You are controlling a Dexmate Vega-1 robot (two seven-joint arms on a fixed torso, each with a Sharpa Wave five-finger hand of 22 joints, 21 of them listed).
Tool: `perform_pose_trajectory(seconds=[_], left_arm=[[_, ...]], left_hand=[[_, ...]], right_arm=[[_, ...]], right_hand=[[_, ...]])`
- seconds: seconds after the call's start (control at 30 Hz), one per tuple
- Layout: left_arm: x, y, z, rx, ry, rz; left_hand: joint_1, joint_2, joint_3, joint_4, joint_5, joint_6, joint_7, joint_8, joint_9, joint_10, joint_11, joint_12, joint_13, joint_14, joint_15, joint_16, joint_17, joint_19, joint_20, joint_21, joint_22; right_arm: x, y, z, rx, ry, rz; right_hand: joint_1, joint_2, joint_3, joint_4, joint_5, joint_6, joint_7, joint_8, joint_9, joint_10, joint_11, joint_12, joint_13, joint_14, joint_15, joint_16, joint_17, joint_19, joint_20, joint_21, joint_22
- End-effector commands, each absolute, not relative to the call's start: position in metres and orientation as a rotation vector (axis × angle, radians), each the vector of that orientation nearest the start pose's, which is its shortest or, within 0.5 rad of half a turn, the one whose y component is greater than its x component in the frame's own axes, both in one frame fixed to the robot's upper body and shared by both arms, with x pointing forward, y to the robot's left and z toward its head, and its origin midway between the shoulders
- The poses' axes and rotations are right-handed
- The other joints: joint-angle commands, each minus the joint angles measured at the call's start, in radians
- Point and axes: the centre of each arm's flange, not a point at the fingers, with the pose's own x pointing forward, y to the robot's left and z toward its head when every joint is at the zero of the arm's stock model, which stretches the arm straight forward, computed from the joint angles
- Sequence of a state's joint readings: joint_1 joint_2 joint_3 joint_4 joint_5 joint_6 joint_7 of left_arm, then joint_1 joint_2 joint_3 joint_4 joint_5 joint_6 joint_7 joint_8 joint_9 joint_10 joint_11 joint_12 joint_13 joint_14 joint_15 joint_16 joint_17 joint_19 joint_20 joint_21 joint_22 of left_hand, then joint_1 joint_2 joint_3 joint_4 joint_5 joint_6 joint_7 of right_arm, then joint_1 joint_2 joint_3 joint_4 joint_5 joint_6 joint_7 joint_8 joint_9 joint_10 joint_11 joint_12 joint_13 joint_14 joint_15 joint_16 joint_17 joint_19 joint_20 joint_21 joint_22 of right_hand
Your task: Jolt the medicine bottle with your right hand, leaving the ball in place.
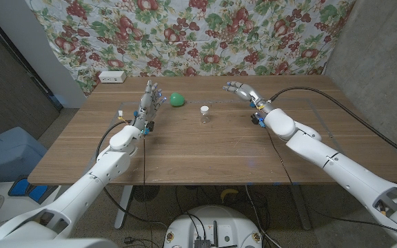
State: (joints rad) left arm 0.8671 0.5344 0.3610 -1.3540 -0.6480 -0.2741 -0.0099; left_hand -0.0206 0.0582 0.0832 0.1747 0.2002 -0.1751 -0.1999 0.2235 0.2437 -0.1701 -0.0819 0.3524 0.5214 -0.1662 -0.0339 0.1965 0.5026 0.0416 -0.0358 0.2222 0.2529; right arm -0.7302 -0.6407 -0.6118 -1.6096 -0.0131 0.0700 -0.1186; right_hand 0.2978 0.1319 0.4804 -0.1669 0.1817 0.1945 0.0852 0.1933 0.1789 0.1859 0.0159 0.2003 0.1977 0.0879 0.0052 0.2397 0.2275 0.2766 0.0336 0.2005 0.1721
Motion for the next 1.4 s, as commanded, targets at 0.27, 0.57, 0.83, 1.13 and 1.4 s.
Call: perform_pose_trajectory(seconds=[0.27,0.57,0.83,1.13,1.4], left_arm=[[0.642,0.292,-0.026,-0.028,-0.595,-0.204],[0.643,0.293,-0.026,-0.03,-0.593,-0.203],[0.644,0.294,-0.026,-0.032,-0.593,-0.203],[0.644,0.294,-0.027,-0.033,-0.591,-0.205],[0.644,0.295,-0.027,-0.031,-0.589,-0.202]], left_hand=[[-0.002,0.074,-0.001,0.007,0.007,-0.043,-0.009,0.003,0.005,-0.04,-0.001,0.007,0.004,-0.164,-0.207,0.006,0.003,0.007,-0.063,0.006,0.003],[-0.002,0.074,-0.001,0.007,0.007,-0.043,-0.009,0.003,0.005,-0.04,-0.001,0.007,0.004,-0.164,-0.207,0.006,0.003,0.007,-0.063,0.006,0.003],[-0.002,0.074,-0.001,0.007,0.007,-0.043,-0.009,0.003,0.005,-0.04,-0.001,0.007,0.004,-0.164,-0.207,0.006,0.003,0.007,-0.063,0.006,0.003],[-0.002,0.074,-0.001,0.007,0.007,-0.043,-0.009,0.003,0.005,-0.04,-0.001,0.007,0.004,-0.164,-0.207,0.006,0.003,0.007,-0.063,0.006,0.003],[-0.002,0.074,-0.001,0.007,0.007,-0.043,-0.009,0.003,0.005,-0.04,-0.001,0.007,0.004,-0.164,-0.207,0.006,0.003,0.007,-0.063,0.006,0.003]], right_arm=[[0.611,-0.16,0.021,-0.879,-0.744,0.236],[0.611,-0.152,0.016,-0.91,-0.733,0.255],[0.612,-0.143,0.012,-0.931,-0.716,0.271],[0.614,-0.137,0.008,-0.95,-0.704,0.279],[0.614,-0.131,0.005,-0.969,-0.692,0.28]], right_hand=[[0.023,0.0,0.004,-0.006,0.011,0.0,-0.007,0.004,0.005,0.019,-0.003,0.009,0.004,0.012,-0.005,0.001,0.001,0.012,-0.005,0.003,0.004],[0.036,-0.001,0.008,-0.008,0.013,-0.005,-0.012,0.002,0.005,0.024,-0.005,0.009,0.004,0.017,-0.006,0.003,0.0,0.013,0.0,0.002,0.004],[0.045,-0.001,0.01,-0.009,0.015,-0.011,-0.016,0.001,0.005,0.023,-0.011,0.008,0.004,0.017,-0.009,0.002,0.0,0.01,0.009,0.001,0.004],[0.06,0.001,0.016,-0.012,0.019,-0.011,-0.02,0.002,0.006,0.021,-0.015,0.006,0.005,0.015,-0.012,0.0,-0.001,0.009,0.009,0.001,0.004],[0.08,-0.001,0.023,-0.017,0.022,-0.013,-0.024,0.003,0.006,0.018,-0.021,0.004,0.005,0.014,-0.014,-0.001,-0.002,0.009,0.008,0.0,0.004]])
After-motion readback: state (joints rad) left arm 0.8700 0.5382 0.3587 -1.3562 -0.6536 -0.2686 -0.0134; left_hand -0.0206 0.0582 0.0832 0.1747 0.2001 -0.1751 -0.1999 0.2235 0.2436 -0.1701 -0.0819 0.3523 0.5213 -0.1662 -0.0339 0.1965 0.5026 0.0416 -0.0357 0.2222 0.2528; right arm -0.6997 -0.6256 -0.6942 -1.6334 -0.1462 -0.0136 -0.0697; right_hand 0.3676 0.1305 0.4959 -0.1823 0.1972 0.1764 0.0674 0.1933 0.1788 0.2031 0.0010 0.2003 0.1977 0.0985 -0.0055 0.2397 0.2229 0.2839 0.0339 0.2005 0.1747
